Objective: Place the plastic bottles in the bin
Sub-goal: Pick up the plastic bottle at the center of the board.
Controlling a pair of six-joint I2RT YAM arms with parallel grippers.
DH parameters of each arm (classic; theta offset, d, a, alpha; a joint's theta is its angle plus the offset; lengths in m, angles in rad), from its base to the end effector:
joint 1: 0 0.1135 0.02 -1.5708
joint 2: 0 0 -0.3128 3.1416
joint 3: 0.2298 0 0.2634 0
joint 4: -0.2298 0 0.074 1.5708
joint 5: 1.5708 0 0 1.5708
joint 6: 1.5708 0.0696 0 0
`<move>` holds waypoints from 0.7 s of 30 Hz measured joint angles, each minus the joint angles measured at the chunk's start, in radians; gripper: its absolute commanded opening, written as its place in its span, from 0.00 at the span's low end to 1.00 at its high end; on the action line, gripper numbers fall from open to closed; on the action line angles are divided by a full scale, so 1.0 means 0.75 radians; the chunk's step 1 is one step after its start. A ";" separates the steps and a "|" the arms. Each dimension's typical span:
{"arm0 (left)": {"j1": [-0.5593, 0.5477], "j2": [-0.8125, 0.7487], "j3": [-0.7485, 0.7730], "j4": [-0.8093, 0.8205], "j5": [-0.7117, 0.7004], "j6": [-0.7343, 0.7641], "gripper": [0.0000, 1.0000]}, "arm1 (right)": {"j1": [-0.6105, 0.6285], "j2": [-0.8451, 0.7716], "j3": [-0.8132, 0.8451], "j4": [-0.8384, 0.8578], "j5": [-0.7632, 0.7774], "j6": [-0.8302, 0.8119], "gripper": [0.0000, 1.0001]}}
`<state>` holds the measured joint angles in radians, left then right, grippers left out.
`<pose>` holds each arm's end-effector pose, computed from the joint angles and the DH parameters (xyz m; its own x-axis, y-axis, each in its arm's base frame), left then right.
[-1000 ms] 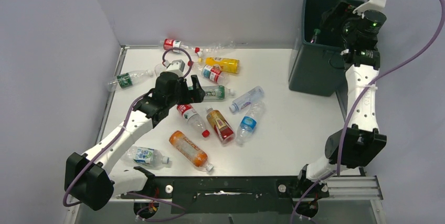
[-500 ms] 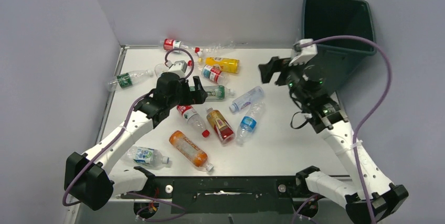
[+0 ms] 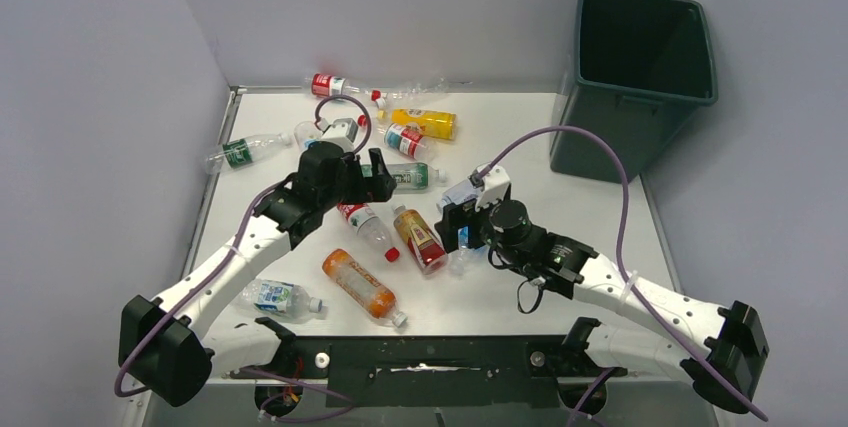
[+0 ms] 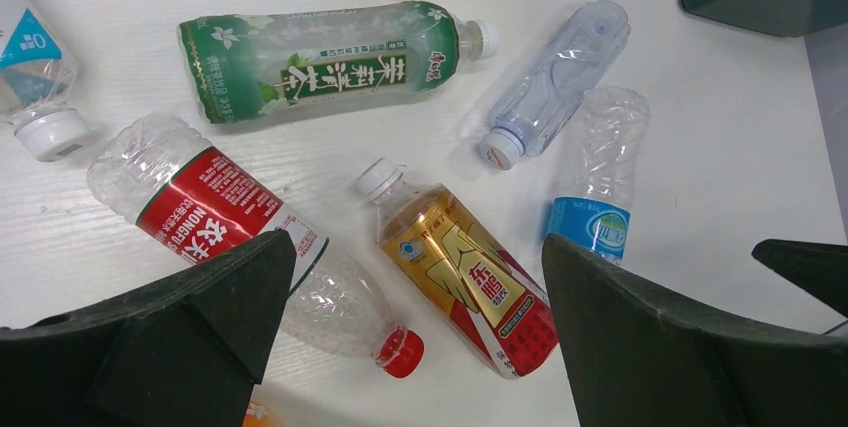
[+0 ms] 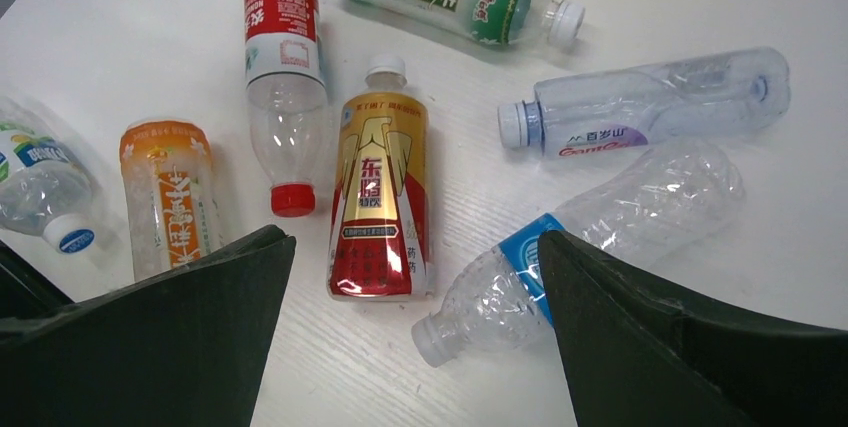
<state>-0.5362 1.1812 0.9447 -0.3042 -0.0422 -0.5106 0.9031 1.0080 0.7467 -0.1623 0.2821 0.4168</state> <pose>0.2488 -0.1444 0.3272 -0.6203 -0.1993 -0.7586 0.2020 0.8940 -0.4000 0.1668 0.1802 0.3119 -0.4744 0.0263 -0.8799 -0.4429 0.8567 0.2644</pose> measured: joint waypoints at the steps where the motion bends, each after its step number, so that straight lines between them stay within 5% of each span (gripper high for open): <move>1: -0.004 0.000 0.000 0.000 -0.004 0.000 0.98 | 0.012 -0.004 -0.018 0.009 0.005 0.012 0.98; 21: -0.011 0.090 0.021 -0.042 0.133 0.006 0.98 | 0.038 0.026 -0.218 0.084 -0.071 0.128 0.98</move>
<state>-0.5446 1.2484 0.9604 -0.3355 0.0578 -0.5060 0.9314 1.0279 0.5835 -0.0990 0.2287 0.5125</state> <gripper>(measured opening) 0.977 0.979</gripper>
